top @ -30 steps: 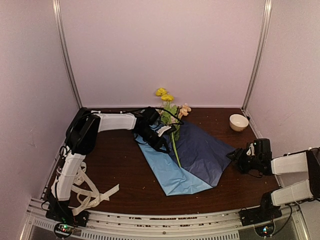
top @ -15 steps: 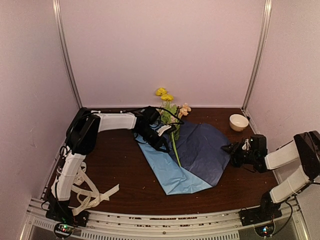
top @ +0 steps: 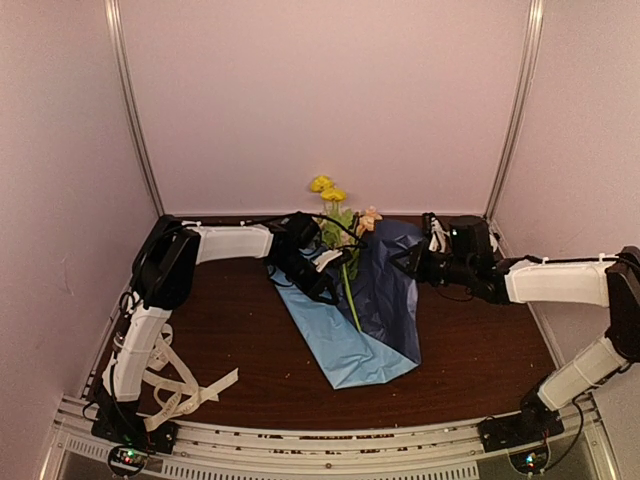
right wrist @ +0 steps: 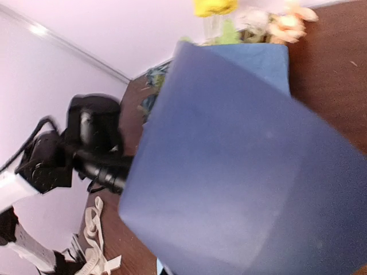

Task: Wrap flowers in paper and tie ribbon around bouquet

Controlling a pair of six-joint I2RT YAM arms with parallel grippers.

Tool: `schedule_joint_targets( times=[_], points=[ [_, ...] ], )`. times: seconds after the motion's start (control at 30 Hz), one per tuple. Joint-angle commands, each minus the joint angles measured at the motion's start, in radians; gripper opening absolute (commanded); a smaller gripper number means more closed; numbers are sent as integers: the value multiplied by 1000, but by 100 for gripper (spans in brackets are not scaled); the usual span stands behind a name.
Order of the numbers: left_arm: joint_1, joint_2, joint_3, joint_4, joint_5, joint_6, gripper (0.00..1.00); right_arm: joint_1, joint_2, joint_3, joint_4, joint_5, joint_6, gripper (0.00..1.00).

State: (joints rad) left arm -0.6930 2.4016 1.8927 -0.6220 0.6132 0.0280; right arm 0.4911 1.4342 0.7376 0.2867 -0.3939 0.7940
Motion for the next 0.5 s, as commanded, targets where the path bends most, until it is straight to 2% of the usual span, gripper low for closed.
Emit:
schedule_joint_targets(
  times=[0.0,0.3,0.37,0.47],
  points=[
    [23,35,18,18,-14,8,0,203,40,175,-228,167,-296,0],
    [63,9,31,101,73,-59,1,470,309,364,-359,322,-528,2],
    [74,-4,31,121,91,-86,13,506,373,405,-386,347,-571,2],
    [85,-40,21,149,113,-117,26,525,438,434,-393,362,-585,2]
  ],
)
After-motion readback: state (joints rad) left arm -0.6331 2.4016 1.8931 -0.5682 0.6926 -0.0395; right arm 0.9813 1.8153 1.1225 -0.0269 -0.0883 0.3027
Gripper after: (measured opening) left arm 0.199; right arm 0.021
